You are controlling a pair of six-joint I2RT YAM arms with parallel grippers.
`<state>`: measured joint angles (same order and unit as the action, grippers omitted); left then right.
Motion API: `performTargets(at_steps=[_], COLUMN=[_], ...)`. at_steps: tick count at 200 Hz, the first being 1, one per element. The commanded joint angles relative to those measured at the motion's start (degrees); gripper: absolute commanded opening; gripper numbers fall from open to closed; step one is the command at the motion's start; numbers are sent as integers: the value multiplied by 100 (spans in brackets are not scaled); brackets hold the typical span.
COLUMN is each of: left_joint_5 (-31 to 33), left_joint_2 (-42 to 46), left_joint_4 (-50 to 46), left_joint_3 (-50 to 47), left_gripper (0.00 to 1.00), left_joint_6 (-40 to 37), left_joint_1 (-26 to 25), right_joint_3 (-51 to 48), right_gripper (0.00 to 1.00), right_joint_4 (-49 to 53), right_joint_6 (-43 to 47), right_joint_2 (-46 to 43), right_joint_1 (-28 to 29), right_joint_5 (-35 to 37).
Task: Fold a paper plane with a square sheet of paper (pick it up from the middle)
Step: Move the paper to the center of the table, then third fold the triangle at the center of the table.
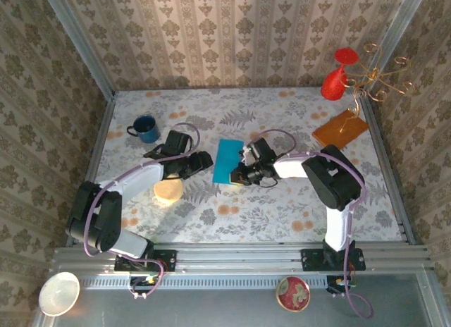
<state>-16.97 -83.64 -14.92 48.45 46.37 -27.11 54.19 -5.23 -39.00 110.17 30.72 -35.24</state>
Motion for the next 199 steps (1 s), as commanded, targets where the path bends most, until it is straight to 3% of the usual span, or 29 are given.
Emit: performTargets(at_steps=[1, 35, 58, 97, 156, 199], left_joint_5=[-222, -330, -394, -498, -636, -641], left_joint_2=[-119, -256, -300, -370, -773, -982], left_joint_4=[200, 472, 631, 907, 1044, 921], left_joint_3=[-97, -164, -251, -454, -429, -303], left_gripper=[67, 67, 67, 65, 48, 43], left_joint_6=[182, 342, 466, 713, 857, 795], left_joint_1=[-104, -356, -507, -722, -936, -954], right_joint_3=[-557, -519, -368, -69, -65, -135], right_gripper=[14, 19, 22, 21, 19, 19], right_joint_4=[754, 371, 174, 433, 571, 702], right_joint_6=[493, 113, -336, -532, -581, -560], right_joint_2=[-158, -916, -1129, -596, -175, 64], right_joint_1=[-144, -161, -193, -237, -334, -409], right_joint_5=[-90, -288, -10, 404, 563, 549])
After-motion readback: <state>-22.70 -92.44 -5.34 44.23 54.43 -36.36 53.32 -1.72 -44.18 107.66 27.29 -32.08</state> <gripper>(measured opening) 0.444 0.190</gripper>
